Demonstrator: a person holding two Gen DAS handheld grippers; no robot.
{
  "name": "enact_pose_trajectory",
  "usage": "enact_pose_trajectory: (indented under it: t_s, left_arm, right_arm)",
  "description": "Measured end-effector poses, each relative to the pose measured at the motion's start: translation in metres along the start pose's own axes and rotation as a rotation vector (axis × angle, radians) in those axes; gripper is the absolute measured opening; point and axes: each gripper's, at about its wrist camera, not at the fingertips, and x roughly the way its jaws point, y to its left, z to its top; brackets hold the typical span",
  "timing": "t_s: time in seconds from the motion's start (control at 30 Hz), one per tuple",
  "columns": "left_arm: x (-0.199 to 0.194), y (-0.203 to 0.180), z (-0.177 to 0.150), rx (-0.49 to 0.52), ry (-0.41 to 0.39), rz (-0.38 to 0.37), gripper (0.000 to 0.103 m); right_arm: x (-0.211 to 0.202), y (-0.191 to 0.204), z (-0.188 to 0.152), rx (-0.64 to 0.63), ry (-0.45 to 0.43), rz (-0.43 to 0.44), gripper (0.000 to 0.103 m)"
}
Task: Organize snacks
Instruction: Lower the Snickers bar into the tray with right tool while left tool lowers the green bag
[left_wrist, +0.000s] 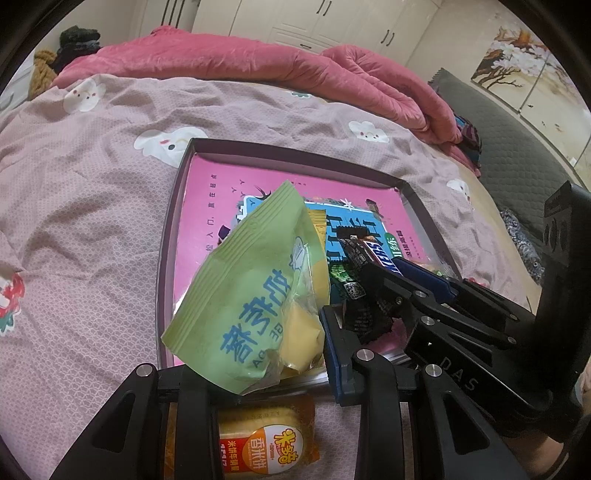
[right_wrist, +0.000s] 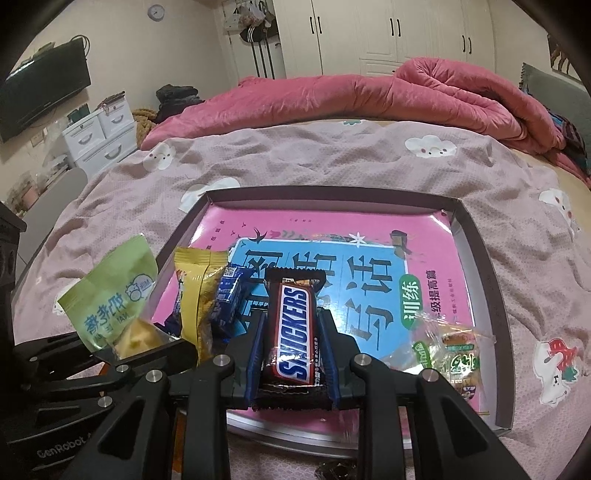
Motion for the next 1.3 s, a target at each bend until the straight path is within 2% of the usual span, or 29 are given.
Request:
enact_pose_trajectory:
  t_s: [0.33,0.47,0.8,1.13,1.3]
  left_arm:
    - [-0.001,0.005,0.001,-0.023,-0.014,0.0,0.034]
    - [-0.002,0.008,0.002,-0.026,-0.028,0.014,0.042]
    - [-0.005,0.014,0.003,-0.041,-0.039,0.018,0.055]
    - [-0.016,0.015,0.004,-0.046,-0.051,0.014,0.065]
    - [-0.024,0.013,0.005,-0.042,-0.062,0.015,0.071]
  right_arm:
    - [-0.016,-0.005,-0.004,0.01,-0.018,0.001,0.029]
    - [-0.024,-0.007,-0.006,0.012,-0.034,-0.004,0.029]
    - [-0.036,-0.01,-0.008,0.021,-0.054,-0.011,0.029]
    - [-0.048,-0.018,-0.008,0.057,-0.075,-0.008,0.034]
    - [-0.057,-0.021,-0.007,0.077,-0.089,0.011,0.041]
